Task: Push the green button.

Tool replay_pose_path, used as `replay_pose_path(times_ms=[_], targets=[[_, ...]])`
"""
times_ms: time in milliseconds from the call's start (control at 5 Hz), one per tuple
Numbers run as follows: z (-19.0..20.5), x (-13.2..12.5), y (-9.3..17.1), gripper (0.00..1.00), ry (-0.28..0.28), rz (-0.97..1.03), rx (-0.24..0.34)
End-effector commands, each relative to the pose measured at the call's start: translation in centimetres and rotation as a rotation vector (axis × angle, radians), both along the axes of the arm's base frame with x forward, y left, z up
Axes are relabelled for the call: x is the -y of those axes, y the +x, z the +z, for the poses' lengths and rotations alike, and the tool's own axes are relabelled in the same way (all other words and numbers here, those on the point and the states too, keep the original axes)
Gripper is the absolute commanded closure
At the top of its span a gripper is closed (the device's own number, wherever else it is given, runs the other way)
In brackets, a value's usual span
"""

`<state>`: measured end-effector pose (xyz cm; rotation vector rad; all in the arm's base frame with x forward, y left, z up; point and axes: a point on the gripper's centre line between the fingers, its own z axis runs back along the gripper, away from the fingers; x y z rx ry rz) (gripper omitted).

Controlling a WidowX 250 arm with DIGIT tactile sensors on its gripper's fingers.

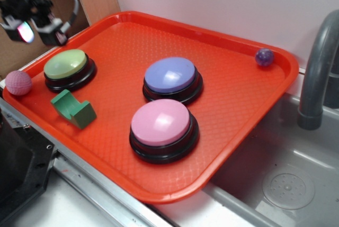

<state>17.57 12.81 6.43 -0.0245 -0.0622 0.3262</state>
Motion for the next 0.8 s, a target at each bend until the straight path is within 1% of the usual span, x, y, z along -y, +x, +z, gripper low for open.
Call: replay_pose_path(times_ms=[0,200,400,600], targets=[[-1.4,0.3,-0.6,0.00,0.041,0.003,0.110],[-1.9,0.6,-0.4,0.00,0.043,-0.002,0.093],[-1.6,0.5,-0.3,0.00,0.044,-0.008,0.053],[-0.4,0.4,-0.3,0.00,0.057,-0.021,0.036]])
